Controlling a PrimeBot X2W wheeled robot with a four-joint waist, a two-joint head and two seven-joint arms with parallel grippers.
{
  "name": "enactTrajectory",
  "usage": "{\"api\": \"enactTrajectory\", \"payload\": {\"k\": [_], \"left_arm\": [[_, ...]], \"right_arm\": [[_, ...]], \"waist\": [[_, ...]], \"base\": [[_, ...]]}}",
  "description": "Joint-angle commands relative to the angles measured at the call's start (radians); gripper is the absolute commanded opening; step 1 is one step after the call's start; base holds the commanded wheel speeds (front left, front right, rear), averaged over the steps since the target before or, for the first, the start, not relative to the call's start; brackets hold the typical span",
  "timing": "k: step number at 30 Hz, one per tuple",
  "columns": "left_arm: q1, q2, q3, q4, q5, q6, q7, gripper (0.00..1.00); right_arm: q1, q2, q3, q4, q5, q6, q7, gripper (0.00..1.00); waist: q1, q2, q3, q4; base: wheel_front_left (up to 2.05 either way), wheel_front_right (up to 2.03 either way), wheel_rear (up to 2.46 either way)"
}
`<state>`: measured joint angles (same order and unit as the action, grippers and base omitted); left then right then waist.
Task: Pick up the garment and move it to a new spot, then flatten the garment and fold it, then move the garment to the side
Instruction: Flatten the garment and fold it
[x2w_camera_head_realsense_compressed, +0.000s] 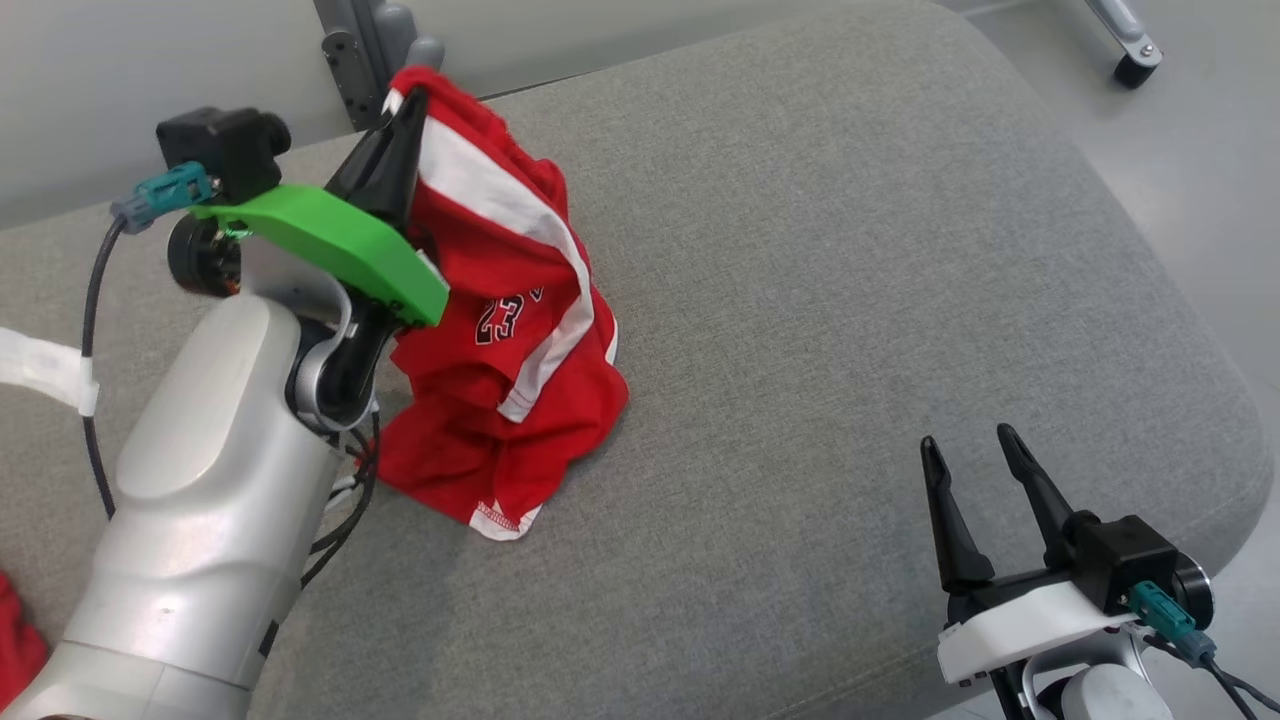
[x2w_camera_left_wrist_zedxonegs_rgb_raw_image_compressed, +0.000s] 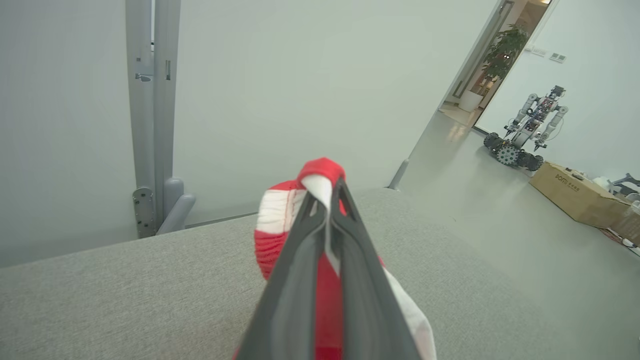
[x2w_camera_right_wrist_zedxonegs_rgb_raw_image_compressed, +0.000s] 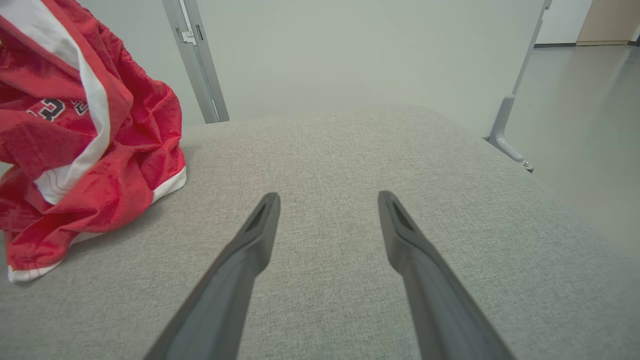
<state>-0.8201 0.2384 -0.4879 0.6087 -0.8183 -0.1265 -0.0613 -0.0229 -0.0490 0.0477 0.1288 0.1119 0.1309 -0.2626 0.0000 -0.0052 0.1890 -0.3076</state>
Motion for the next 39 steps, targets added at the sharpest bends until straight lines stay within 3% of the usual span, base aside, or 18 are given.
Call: {"api": "enactTrajectory", "payload": {"k": [1,5,8,9,10,13,20,24,28,31,39], "left_arm": [[-0.025,-0.01,0.0,-0.03,0.004,0.01,-0.012,0.0],[-0.05,-0.056,-0.008,-0.136,0.02,0.057,-0.029,0.0],[-0.081,-0.08,0.0,-0.186,0.053,0.121,-0.056,0.0],[-0.099,-0.094,0.019,-0.208,0.069,0.174,-0.097,0.0],[-0.107,-0.101,0.029,-0.214,0.079,0.198,-0.118,0.0],[-0.113,-0.11,0.044,-0.249,0.121,0.244,-0.167,0.0],[0.164,-0.094,-0.028,-0.381,0.082,0.196,-0.163,0.0],[0.421,-0.039,-0.071,-0.44,0.056,0.205,-0.153,0.0],[0.612,0.023,-0.145,-0.45,0.072,0.165,-0.161,0.0],[0.69,0.044,-0.163,-0.405,0.089,0.161,-0.179,0.0],[0.768,-0.027,-0.127,-0.287,0.095,0.145,-0.204,0.0]], "right_arm": [[0.012,-0.003,0.007,-0.002,0.007,0.0,-0.004,1.0],[0.006,-0.003,0.023,-0.003,0.019,0.0,-0.004,1.0],[0.0,-0.003,0.034,-0.001,0.024,0.0,-0.004,1.0],[-0.003,-0.003,0.039,0.002,0.026,0.0,-0.004,1.0],[-0.005,-0.003,0.042,0.004,0.027,0.0,-0.004,1.0],[-0.008,-0.003,0.047,0.002,0.028,0.0,-0.004,1.0],[0.025,-0.003,0.036,0.012,0.019,0.0,-0.004,1.0],[0.041,-0.003,0.027,0.023,0.01,0.0,-0.004,1.0],[0.056,-0.003,0.009,0.028,-0.007,0.0,-0.004,1.0],[0.049,-0.003,0.003,0.034,-0.021,0.0,-0.004,1.0],[0.037,-0.003,0.009,0.043,-0.045,0.0,-0.004,1.0]], "waist": [[0.0,0.0052,-0.019,0.011],[0.0,0.0052,-0.038,0.014],[0.0,0.0052,-0.046,0.012],[0.0,0.0052,-0.049,0.008],[0.0,0.0052,-0.05,0.006],[0.0,0.0052,-0.049,0.0],[0.0,0.0052,-0.046,-0.006],[0.0,0.0052,-0.042,0.004],[0.0,0.0052,-0.041,0.042],[0.0,0.0052,-0.04,0.072],[0.0,0.0052,-0.047,0.143]], "base": [[0.0,0.0,0.0],[0.0,0.0,0.0],[0.0,0.0,0.0],[0.0,0.0,0.0],[0.0,0.0,0.0],[0.0,0.0,0.0],[0.0,0.0,0.0],[0.0,0.0,0.0],[0.0,0.0,0.0],[0.0,0.0,0.0],[0.0,0.0,0.0]]}}
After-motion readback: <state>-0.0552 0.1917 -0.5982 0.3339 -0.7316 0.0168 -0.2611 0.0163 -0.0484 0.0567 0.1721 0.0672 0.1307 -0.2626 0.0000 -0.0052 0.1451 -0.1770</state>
